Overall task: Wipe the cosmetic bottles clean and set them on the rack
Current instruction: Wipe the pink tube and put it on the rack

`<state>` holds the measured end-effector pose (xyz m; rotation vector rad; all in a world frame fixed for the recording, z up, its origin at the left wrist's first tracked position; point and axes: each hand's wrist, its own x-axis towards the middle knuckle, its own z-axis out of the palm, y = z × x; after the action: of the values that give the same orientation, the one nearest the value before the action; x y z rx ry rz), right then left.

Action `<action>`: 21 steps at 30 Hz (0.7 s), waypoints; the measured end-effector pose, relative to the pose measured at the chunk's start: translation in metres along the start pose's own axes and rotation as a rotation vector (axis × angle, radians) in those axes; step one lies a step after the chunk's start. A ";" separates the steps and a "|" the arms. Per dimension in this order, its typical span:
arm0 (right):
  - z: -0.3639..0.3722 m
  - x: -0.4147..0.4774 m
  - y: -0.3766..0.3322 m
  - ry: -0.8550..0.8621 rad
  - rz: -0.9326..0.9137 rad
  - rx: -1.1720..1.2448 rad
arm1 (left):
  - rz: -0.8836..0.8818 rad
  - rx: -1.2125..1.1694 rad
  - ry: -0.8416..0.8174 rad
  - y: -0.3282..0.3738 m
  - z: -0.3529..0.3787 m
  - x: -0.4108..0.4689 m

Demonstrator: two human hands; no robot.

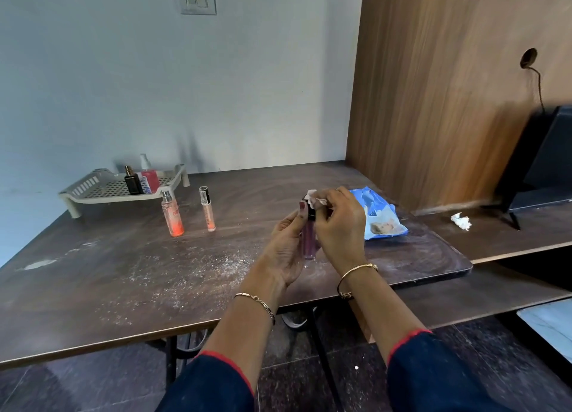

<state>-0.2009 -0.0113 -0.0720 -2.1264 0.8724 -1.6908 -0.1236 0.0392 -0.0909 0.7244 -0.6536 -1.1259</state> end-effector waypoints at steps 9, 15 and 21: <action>-0.008 -0.018 -0.008 -0.259 0.242 0.240 | 0.027 -0.149 0.311 -0.001 -0.002 0.014; -0.015 -0.051 0.000 -0.290 -0.036 0.056 | 0.011 -0.266 0.334 0.003 -0.016 0.011; -0.003 -0.011 -0.008 -0.180 -0.136 -0.051 | -0.009 -0.327 0.155 -0.003 -0.009 0.011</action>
<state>-0.2034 0.0022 -0.0754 -2.3774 0.7411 -1.5226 -0.1150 0.0300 -0.0978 0.5271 -0.3245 -1.1379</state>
